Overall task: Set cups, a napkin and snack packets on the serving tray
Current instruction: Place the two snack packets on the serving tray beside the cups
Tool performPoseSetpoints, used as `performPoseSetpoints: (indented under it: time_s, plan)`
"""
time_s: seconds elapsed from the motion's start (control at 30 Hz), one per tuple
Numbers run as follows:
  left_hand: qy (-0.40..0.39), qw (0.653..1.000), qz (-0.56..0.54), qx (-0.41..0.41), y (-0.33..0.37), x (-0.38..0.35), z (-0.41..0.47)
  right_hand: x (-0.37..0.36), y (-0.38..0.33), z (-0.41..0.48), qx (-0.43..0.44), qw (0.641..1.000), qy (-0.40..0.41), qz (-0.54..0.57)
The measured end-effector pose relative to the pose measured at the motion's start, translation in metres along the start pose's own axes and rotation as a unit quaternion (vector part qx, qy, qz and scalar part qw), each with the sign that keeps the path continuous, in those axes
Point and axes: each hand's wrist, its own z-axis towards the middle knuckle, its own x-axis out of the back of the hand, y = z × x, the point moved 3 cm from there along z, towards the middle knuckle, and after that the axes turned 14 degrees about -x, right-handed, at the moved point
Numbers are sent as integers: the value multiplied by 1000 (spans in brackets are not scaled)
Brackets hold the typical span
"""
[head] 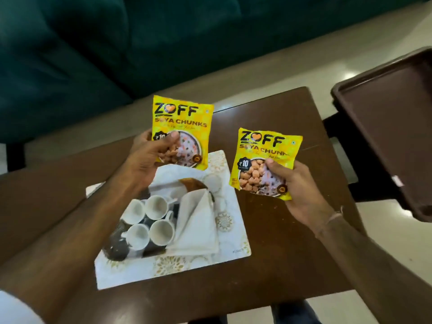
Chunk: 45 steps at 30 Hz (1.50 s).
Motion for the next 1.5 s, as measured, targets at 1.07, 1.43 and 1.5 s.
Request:
performPoseSetpoints:
  time_s: [1.07, 1.43, 1.5]
  plan:
    - [171, 974, 140, 40, -181, 270, -154, -132, 112, 58, -192, 974, -116, -36]
    - [197, 953, 228, 20, -182, 268, -153, -89, 131, 40, -22, 966, 51, -252]
    - [193, 951, 242, 17, -180, 265, -151, -93, 134, 36, 8, 950, 48, -307]
